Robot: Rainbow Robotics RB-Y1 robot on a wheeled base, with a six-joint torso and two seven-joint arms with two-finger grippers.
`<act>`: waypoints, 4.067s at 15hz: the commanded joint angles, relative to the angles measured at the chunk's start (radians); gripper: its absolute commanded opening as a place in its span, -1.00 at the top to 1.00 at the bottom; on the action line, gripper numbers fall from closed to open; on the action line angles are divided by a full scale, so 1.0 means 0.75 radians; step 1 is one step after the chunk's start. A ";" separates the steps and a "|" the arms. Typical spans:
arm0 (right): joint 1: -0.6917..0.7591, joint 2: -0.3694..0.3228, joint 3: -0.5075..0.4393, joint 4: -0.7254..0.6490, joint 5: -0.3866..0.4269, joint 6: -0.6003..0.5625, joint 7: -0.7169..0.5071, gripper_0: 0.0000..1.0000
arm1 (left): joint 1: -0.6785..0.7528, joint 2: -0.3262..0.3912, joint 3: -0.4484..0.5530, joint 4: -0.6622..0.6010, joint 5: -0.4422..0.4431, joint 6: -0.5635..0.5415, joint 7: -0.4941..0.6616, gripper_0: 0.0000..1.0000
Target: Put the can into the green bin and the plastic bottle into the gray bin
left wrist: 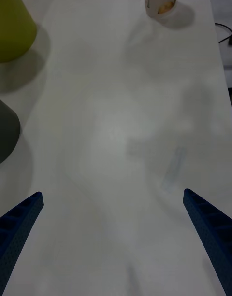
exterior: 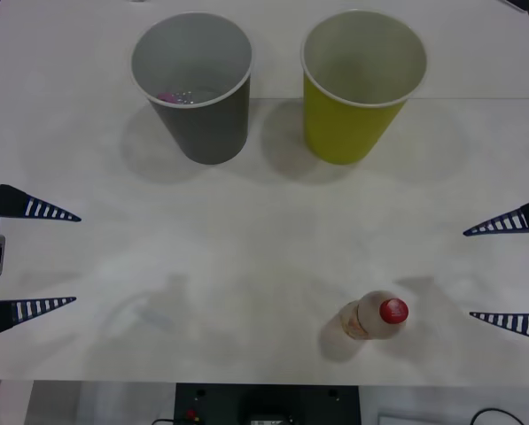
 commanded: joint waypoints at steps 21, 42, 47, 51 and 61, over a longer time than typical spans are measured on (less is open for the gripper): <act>-0.251 0.392 0.297 0.555 -0.088 -0.147 0.744 -1.00 | 0.000 0.000 0.000 0.000 0.000 0.000 0.000 -1.00; -0.427 0.724 0.344 0.960 -0.088 -0.374 0.895 1.00 | 0.000 0.000 0.000 0.000 0.000 0.000 0.000 -1.00; -0.427 0.724 0.346 0.960 -0.088 -0.370 0.881 1.00 | 0.000 0.000 0.000 0.000 0.000 0.000 0.000 -1.00; -0.427 0.721 0.346 0.958 -0.090 -0.364 0.861 1.00 | 0.000 0.000 0.000 0.000 0.000 0.000 0.000 -1.00; -0.427 0.599 0.342 0.612 0.049 -0.221 0.327 1.00 | 0.000 0.000 0.000 0.000 0.000 0.000 0.000 -1.00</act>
